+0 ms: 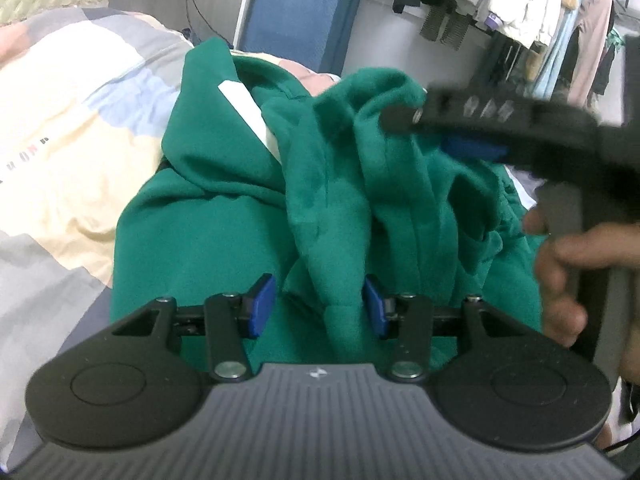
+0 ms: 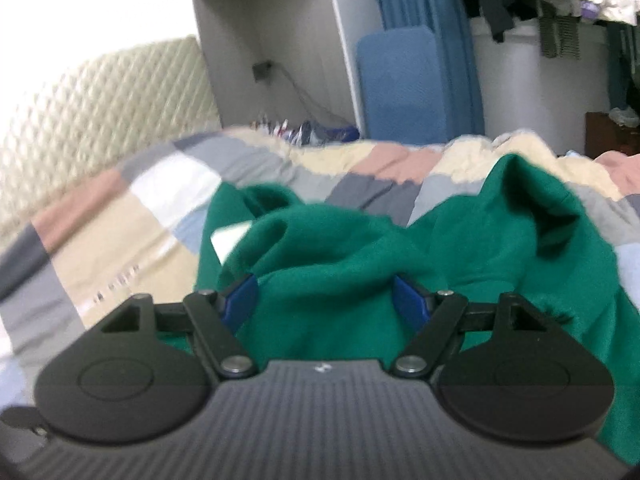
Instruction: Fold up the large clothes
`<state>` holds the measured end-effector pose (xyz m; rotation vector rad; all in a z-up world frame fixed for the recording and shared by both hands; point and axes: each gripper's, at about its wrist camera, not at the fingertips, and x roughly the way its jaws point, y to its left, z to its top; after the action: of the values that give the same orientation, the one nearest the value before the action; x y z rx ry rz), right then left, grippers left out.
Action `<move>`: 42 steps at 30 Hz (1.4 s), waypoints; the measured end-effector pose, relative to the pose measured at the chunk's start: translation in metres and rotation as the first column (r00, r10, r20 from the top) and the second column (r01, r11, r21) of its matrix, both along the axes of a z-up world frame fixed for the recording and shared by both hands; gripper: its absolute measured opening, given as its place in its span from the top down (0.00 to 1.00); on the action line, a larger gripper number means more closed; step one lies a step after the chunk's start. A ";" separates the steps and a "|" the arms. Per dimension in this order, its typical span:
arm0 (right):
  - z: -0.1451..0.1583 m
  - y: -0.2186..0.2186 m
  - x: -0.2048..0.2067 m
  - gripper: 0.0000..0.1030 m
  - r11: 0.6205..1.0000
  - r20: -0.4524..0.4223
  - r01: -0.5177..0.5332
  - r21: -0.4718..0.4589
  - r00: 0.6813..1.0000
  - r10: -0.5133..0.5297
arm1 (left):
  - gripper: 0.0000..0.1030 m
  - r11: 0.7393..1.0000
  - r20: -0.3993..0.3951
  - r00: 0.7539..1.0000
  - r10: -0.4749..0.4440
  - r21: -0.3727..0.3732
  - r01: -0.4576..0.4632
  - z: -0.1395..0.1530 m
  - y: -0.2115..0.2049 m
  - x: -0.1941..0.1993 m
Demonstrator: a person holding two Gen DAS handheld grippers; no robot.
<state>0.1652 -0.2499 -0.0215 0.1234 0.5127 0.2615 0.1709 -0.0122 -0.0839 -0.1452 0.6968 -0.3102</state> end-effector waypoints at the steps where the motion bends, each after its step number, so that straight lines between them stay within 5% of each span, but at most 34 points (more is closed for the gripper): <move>1: -0.003 0.003 0.002 0.55 1.000 -0.017 -0.012 -0.029 1.000 0.012 | 0.48 1.000 0.005 1.000 0.005 -0.003 -0.005 0.000 0.001 0.001; 3: -0.006 0.009 0.003 0.88 0.995 -0.052 -0.014 -0.094 0.999 0.009 | 0.47 1.000 0.009 1.000 0.016 -0.025 -0.016 0.001 0.005 0.004; 7: 0.011 0.006 -0.013 0.95 0.995 -0.006 -0.012 -0.097 1.000 0.011 | 0.47 0.996 0.021 0.999 0.050 -0.075 -0.048 0.006 0.018 0.007; 16: 0.056 -0.017 -0.087 0.96 0.997 0.063 0.008 -0.080 0.998 -0.003 | 0.47 0.975 0.100 0.985 0.141 -0.185 -0.121 0.027 0.045 -0.001; 21: 0.030 -0.016 -0.107 0.97 0.993 -0.131 -0.004 -0.120 0.991 -0.012 | 0.47 0.960 0.123 0.983 0.140 -0.259 -0.104 0.036 0.056 -0.008; 24: -0.010 -0.015 -0.103 0.97 0.991 -0.331 -0.027 -0.128 0.943 -0.017 | 0.47 0.962 0.128 0.988 0.090 -0.270 -0.053 0.035 0.053 -0.011; 28: -0.028 -0.025 -0.090 0.96 0.995 -0.421 0.018 -0.094 0.905 -0.056 | 0.47 0.972 0.128 0.991 0.035 -0.233 -0.004 0.029 0.036 -0.009; 37: -0.021 -0.025 -0.093 0.93 0.996 -0.372 0.037 -0.079 0.926 -0.064 | 0.51 0.993 0.019 1.000 -0.007 -0.114 0.009 -0.013 0.000 0.012; 39: -0.017 -0.030 -0.098 0.93 0.998 -0.353 0.056 -0.039 0.933 -0.066 | 0.74 0.996 0.032 0.999 -0.010 -0.088 0.012 -0.014 -0.003 0.012; 41: -0.009 -0.036 -0.098 0.86 0.997 -0.314 0.073 0.005 0.947 -0.068 | 0.79 0.995 0.022 1.000 0.004 -0.104 -0.002 -0.014 -0.001 0.014; 42: -0.006 -0.039 -0.099 0.70 0.996 -0.290 0.086 0.012 0.954 -0.079 | 0.81 0.994 0.024 1.000 0.009 -0.111 -0.006 -0.013 0.001 0.013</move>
<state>0.0662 -0.2887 -0.0274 0.2087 0.7937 0.1679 0.1837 -0.0113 -0.0973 -0.2496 0.6551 -0.3436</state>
